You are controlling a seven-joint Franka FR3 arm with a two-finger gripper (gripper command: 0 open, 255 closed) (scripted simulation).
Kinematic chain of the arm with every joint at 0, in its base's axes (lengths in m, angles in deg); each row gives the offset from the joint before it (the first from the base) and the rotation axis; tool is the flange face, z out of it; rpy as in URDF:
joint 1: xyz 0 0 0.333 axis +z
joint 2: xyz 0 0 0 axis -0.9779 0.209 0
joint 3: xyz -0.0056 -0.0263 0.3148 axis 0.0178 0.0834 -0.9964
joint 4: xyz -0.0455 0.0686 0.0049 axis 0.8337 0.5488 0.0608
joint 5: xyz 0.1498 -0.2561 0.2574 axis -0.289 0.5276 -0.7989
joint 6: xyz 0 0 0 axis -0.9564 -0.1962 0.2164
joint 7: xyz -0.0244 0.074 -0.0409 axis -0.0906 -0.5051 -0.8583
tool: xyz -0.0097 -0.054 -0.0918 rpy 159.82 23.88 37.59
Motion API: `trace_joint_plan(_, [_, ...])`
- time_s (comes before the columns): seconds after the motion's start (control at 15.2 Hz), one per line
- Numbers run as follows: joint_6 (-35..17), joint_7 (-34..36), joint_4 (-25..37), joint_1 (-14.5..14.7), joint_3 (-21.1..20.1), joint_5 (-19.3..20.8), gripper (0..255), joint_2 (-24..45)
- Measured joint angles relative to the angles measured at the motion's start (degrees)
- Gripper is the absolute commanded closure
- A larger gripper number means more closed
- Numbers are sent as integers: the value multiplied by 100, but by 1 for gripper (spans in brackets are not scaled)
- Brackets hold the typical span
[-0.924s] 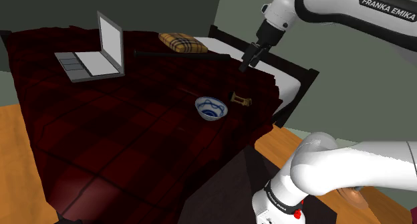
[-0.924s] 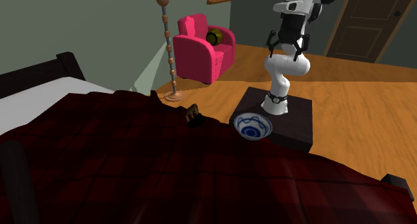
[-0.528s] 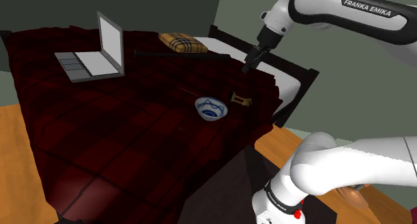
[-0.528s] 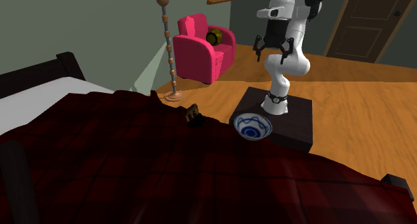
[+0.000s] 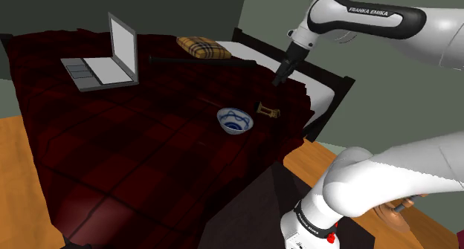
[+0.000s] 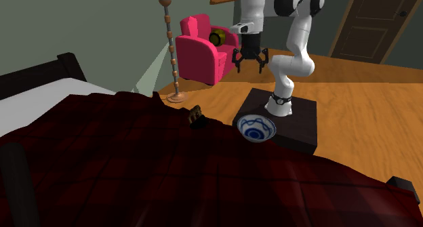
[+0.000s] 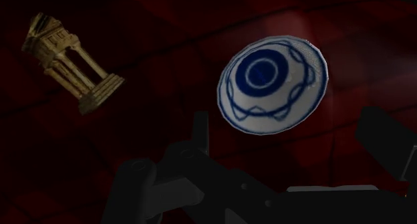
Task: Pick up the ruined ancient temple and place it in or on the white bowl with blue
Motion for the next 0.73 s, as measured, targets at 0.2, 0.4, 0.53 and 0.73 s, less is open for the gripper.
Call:
trace_joint_plan(0.2, [-83, -556, 272, 55, 490, -116, 0, 576])
trace_joint_plan(0.4, [-33, -1137, 607, 97, 953, -290, 0, 1135])
trace_joint_plan(0.53, [-61, -1606, 920, 153, 1309, -523, 0, 1709])
trace_joint_plan(0.73, [-17, -2305, 1351, 159, 1742, -945, 0, 2535])
